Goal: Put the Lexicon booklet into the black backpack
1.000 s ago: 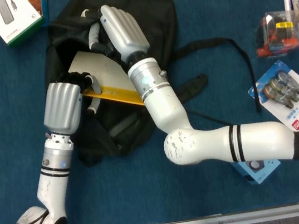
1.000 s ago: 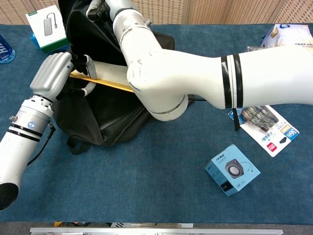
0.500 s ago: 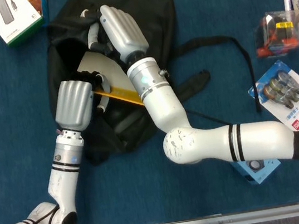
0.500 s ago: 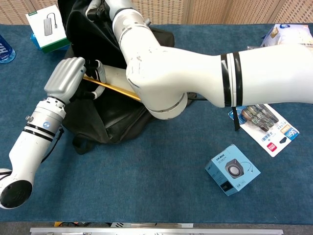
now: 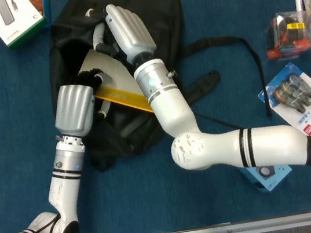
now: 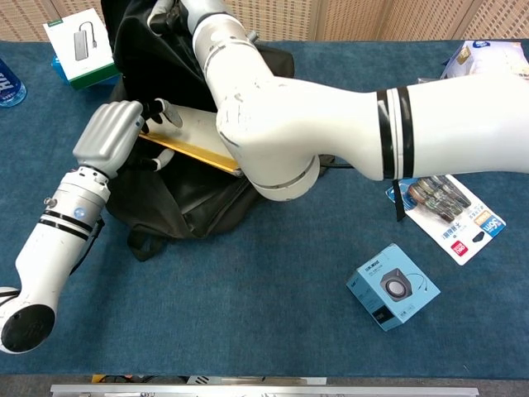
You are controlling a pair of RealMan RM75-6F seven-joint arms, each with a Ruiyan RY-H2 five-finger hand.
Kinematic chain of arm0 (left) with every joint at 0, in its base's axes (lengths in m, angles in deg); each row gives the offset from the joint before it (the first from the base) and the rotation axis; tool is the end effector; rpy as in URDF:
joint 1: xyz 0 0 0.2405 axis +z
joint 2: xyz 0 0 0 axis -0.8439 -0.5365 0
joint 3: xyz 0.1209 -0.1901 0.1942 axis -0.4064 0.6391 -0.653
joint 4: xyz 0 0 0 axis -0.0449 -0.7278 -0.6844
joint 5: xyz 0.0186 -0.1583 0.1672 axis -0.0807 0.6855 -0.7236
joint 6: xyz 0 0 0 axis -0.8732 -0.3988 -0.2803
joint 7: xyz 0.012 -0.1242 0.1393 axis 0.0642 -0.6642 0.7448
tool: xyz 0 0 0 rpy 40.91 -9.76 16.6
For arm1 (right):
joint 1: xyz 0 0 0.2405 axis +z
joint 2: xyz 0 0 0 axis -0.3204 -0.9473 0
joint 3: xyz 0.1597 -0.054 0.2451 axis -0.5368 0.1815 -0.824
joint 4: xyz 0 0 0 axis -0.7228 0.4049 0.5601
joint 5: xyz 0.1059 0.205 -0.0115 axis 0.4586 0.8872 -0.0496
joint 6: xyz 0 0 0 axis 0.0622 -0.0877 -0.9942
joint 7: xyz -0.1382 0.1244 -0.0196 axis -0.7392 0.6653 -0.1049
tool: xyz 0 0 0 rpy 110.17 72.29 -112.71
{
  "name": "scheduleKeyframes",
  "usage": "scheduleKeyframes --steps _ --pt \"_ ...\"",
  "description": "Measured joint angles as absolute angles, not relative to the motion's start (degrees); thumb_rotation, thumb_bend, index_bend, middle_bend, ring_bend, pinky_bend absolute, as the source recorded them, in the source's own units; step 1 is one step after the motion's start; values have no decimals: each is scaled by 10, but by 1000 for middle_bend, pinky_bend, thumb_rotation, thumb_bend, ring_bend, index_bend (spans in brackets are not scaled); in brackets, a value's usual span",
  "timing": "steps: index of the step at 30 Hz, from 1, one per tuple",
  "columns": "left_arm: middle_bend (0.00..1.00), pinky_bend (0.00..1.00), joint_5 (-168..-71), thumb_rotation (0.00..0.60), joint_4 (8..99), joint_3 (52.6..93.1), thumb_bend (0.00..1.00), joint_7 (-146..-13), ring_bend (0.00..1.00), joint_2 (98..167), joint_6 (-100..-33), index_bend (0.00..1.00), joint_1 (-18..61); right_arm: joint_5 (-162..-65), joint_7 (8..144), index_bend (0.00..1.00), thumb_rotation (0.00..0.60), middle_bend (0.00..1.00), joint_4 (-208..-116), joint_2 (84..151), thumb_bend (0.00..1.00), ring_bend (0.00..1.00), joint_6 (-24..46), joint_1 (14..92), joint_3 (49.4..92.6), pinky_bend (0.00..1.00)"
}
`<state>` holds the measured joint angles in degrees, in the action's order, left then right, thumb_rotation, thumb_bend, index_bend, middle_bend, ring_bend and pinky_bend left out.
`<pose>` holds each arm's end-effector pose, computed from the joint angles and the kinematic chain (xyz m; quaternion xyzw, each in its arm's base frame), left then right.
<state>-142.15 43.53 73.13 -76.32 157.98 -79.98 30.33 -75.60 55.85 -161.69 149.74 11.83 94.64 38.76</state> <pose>-0.2138 0.3506 -0.0913 -0.6192 -0.3778 -0.5110 0.4613 0.1215 -0.4596 -0.1161 0.5072 -0.6238 0.5306 0.2684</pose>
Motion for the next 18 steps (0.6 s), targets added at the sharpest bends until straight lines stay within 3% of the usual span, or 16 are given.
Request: scheduleKeyframes --steps 5,12,18 --pt "193 378 -1419 420 467 731 216 -744 162 1566 -805 186 310 -756 559 692 600 589 -1617 1498 979 615 119 947 389 790" --pt "49 306 -1412 368 517 725 189 -710 53 1544 -811 24 325 -757 561 693 600 588 -1618 1496 979 615 117 945 388 790" --pt "0 187 -1399 289 538 725 134 -686 0 1540 -808 0 332 -757 563 693 600 587 -1621 1495 979 615 116 943 388 790"
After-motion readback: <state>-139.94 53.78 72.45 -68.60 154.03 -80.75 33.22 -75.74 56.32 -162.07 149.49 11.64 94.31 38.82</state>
